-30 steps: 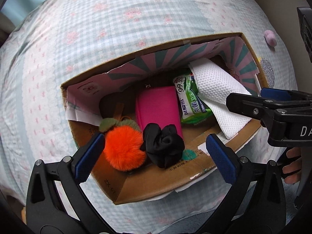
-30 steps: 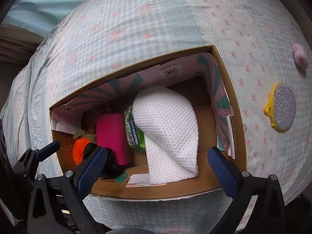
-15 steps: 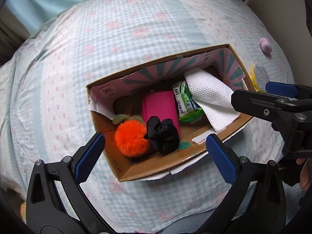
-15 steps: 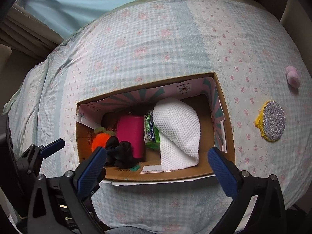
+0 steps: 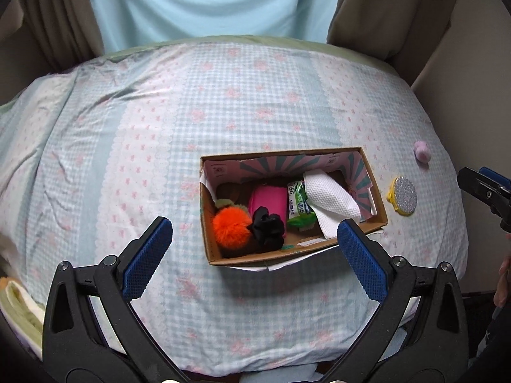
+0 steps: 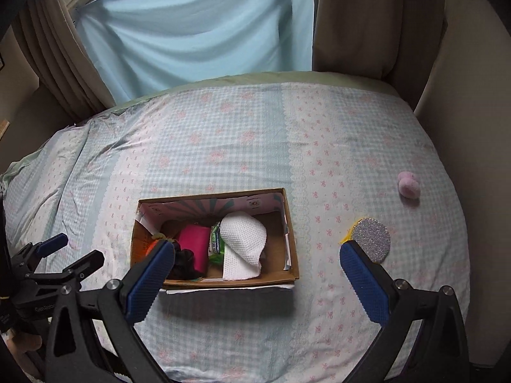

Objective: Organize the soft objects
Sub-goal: 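Lift both tools away from the box toward the sponge pad and pink scrunchie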

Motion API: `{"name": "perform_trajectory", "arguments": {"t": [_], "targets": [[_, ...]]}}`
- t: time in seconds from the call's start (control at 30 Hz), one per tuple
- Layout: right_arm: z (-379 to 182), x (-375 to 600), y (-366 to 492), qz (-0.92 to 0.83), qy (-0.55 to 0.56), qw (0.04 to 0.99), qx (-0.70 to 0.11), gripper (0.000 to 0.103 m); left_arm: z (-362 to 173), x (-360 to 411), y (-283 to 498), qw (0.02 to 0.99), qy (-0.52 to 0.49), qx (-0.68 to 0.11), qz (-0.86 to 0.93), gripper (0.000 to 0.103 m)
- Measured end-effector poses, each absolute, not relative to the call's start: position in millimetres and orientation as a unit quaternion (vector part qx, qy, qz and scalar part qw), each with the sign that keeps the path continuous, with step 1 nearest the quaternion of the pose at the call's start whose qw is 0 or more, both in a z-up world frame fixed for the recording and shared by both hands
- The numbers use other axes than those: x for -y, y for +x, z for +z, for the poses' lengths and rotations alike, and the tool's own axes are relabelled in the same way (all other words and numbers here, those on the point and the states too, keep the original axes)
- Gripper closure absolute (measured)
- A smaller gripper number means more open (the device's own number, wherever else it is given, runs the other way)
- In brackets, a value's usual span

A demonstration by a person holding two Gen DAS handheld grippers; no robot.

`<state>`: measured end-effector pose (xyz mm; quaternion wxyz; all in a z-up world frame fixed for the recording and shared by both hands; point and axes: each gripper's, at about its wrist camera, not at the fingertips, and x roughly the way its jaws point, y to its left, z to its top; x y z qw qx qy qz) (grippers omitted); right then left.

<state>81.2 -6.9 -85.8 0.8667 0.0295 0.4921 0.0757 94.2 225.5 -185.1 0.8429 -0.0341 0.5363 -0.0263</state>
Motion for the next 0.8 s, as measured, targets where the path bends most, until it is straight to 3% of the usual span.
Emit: {"name": "perform_trajectory", "arguments": {"t": [0.43, 0.8], "targets": [[-49.0, 124.2, 44.9, 0.01, 0.041, 0.911, -0.411, 0.0, -97.6, -191.6, 38.1, 0.906, -0.046, -0.421, 0.024, 0.0], [-60.8, 243.9, 74.4, 0.002, 0.04, 0.917, -0.397, 0.0, -80.0, -66.9, 64.7, 0.923, -0.061, -0.381, -0.011, 0.0]]}}
